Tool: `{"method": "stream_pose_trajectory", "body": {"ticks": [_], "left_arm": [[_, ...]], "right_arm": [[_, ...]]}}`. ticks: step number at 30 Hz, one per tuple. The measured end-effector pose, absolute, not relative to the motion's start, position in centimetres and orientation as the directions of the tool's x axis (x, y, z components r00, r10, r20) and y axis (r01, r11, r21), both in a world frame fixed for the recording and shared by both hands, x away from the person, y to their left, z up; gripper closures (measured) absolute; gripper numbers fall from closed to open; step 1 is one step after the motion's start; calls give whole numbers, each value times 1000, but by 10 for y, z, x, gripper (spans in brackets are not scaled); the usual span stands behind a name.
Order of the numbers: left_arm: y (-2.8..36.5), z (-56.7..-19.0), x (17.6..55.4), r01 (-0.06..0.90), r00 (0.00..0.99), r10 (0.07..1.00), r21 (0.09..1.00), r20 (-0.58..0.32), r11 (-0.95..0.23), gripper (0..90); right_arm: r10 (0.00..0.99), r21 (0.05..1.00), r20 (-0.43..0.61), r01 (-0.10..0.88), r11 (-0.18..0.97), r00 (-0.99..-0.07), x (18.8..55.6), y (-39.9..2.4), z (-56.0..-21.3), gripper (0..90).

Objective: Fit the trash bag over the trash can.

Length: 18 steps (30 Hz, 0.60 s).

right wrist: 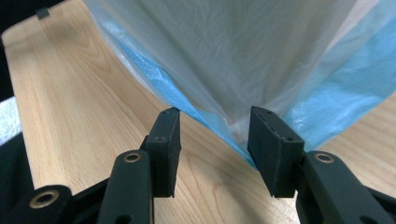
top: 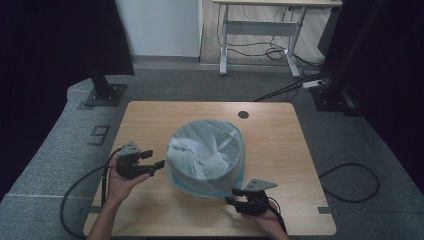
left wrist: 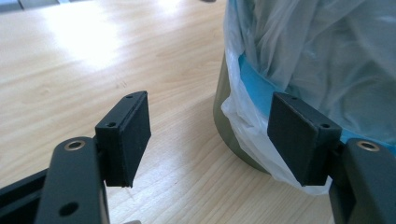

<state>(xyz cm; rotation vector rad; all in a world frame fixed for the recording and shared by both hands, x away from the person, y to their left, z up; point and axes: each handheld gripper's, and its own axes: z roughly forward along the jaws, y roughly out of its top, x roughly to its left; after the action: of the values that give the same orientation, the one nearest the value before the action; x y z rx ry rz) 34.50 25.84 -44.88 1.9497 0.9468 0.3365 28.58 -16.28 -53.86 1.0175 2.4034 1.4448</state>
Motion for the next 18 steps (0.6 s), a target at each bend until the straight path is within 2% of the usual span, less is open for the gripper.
{"method": "stream_pose_trajectory", "body": {"ticks": [5,10,13,18], "left_arm": [[262,-438,339,435,704,702,846,-106,-308,299],[256,-425,336,403,736,673,848,-76,-344,311],[250,-412,333,358,780,624,855,-52,-376,308],[246,-399,331,339,800,598,865,-58,-370,306]], "right_arm": [[606,874,195,416,249,-772,278,-168,-530,512],[596,906,198,377,190,-778,270,-178,-520,447],[590,915,202,366,172,-782,265,-185,-517,434],[601,920,198,358,158,-774,258,-197,-515,427]]}}
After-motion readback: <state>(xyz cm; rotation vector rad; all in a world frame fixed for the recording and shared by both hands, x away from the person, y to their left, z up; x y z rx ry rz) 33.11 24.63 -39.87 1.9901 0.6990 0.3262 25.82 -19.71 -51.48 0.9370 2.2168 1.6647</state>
